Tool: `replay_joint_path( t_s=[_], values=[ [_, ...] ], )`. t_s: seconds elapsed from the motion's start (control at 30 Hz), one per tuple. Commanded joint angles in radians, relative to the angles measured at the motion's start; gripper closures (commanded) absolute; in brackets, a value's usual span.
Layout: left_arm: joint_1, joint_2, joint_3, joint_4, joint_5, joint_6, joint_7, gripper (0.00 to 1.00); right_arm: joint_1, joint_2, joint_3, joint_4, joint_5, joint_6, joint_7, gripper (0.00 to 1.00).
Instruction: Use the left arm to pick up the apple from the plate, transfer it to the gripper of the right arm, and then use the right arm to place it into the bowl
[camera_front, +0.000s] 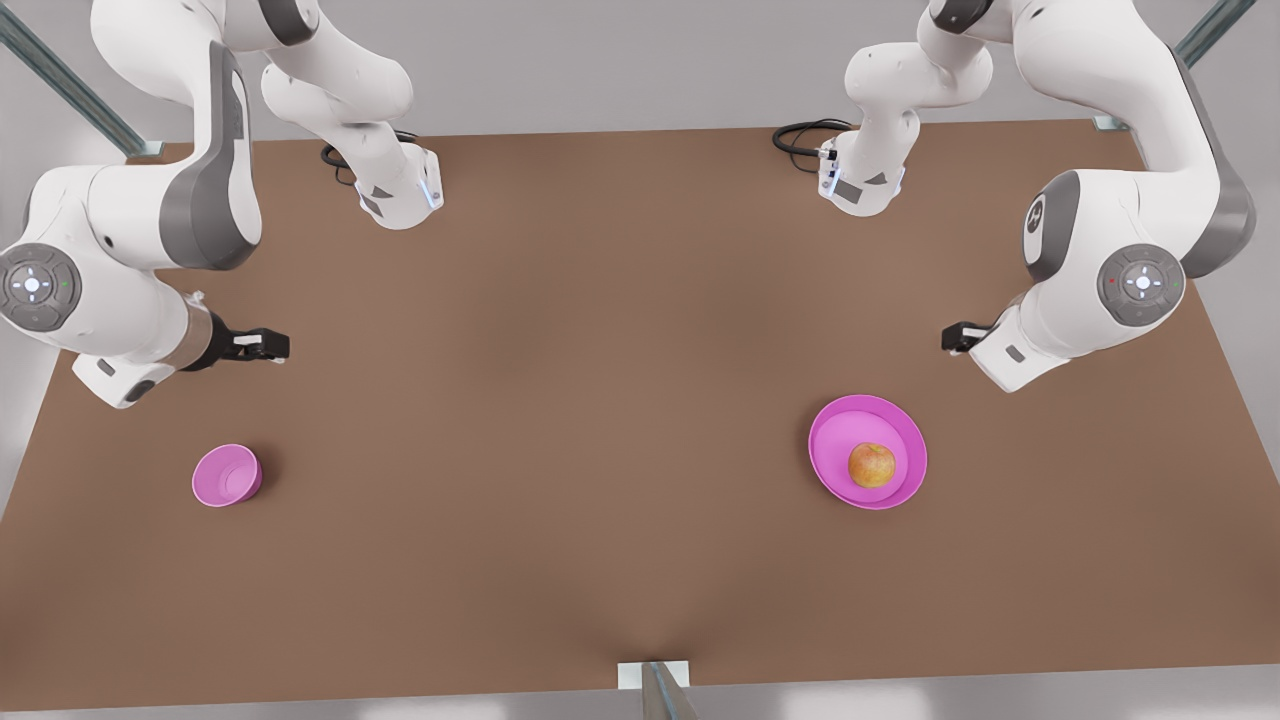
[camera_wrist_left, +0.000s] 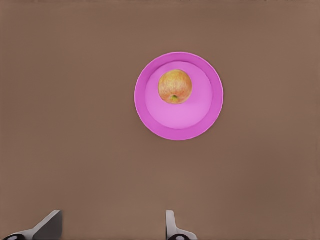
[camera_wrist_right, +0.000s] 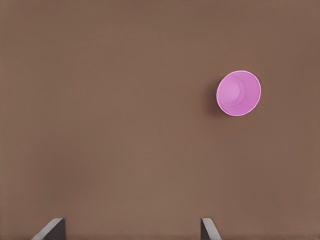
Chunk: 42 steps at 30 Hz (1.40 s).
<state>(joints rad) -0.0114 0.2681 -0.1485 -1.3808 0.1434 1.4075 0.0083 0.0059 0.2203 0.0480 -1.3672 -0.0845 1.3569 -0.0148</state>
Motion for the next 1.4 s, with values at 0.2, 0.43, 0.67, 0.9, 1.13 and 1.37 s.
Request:
replay_joint_path(
  t_s=[0.2,0.43,0.67,0.9,1.13,1.37],
  values=[
    [-0.013,0.341,0.003,0.022,0.005,0.384,-0.03,0.0,-0.004,0.042,-0.002,-0.006,-0.008,0.039,-0.005,0.0],
    [-0.055,0.416,0.003,-0.076,-0.01,0.677,-0.034,0.0,-0.006,0.056,-0.002,0.0,-0.011,0.053,-0.005,0.0],
    [-0.042,0.421,0.006,-0.205,-0.013,0.763,-0.031,0.0,-0.006,0.071,-0.002,0.017,-0.018,0.056,-0.005,0.0],
    [-0.039,0.425,0.013,-0.215,-0.013,0.78,-0.033,0.0,-0.006,0.076,-0.004,0.019,-0.02,0.056,-0.005,0.0],
    [-0.039,0.431,0.02,-0.248,-0.013,0.78,-0.036,0.0,-0.009,0.083,-0.004,0.02,-0.018,0.056,-0.005,0.0],
    [-0.039,0.445,0.02,-0.257,-0.015,0.801,-0.037,0.0,-0.012,0.093,-0.005,0.022,-0.02,0.056,-0.005,0.0]
  ],
)
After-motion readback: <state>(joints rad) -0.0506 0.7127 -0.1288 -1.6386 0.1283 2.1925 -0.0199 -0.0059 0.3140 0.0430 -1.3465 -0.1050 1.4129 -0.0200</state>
